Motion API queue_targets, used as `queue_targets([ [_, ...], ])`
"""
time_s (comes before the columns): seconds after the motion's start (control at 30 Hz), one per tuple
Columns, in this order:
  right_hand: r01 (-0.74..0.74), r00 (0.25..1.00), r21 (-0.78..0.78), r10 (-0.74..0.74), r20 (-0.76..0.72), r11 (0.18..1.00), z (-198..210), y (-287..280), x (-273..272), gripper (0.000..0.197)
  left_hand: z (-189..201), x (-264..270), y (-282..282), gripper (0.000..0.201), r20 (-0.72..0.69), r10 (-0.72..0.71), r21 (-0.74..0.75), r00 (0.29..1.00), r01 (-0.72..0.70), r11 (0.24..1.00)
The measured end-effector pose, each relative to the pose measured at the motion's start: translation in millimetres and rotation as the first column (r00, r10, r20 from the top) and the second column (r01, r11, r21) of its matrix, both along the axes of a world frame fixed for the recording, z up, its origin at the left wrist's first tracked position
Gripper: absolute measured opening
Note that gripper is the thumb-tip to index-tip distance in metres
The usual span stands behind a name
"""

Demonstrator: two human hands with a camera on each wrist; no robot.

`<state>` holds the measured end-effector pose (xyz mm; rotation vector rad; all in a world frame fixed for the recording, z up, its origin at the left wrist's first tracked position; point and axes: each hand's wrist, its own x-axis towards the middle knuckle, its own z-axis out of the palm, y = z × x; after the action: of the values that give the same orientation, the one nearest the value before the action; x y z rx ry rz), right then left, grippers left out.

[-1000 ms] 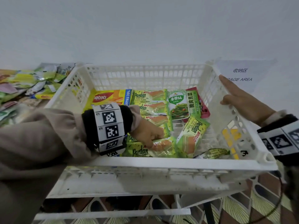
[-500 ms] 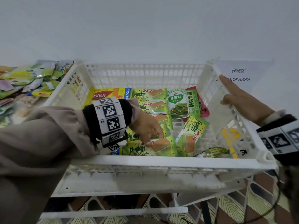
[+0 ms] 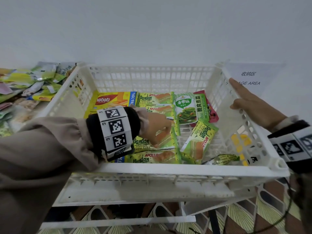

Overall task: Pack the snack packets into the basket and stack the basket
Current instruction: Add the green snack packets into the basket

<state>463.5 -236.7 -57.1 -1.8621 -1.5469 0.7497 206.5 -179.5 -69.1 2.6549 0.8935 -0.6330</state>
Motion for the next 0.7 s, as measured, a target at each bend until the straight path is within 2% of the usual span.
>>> queue_targets([
  [0.1, 0.0, 1.0, -0.003, 0.0, 0.008, 1.0, 2, 0, -1, 0.07, -6, 0, 0, 0.064, -0.053, -0.039, -0.001, 0.998, 0.039, 0.999],
  [0.27, -0.016, 1.0, 0.008, 0.017, -0.017, 1.0, 0, 2, 0, 0.071, -11, 1, 1, 0.065, -0.033, -0.081, 0.01, 0.996, 0.081, 0.997],
  [0.47, -0.027, 0.999, 0.006, 0.027, -0.045, 1.0, -1, 2, 1, 0.08, -14, -1, 3, 0.066, -0.026, -0.109, -0.005, 0.994, 0.109, 0.994],
  [0.6, -0.036, 0.999, 0.012, 0.037, -0.031, 0.999, -2, 2, 2, 0.072, -11, -3, 3, 0.058, 0.095, -0.143, 0.029, 0.985, 0.141, 0.99],
  [0.7, -0.038, 0.999, 0.008, 0.038, -0.026, 0.999, -2, 2, 2, 0.073, -14, -5, -3, 0.079, 0.072, -0.219, 0.034, 0.973, 0.217, 0.976],
])
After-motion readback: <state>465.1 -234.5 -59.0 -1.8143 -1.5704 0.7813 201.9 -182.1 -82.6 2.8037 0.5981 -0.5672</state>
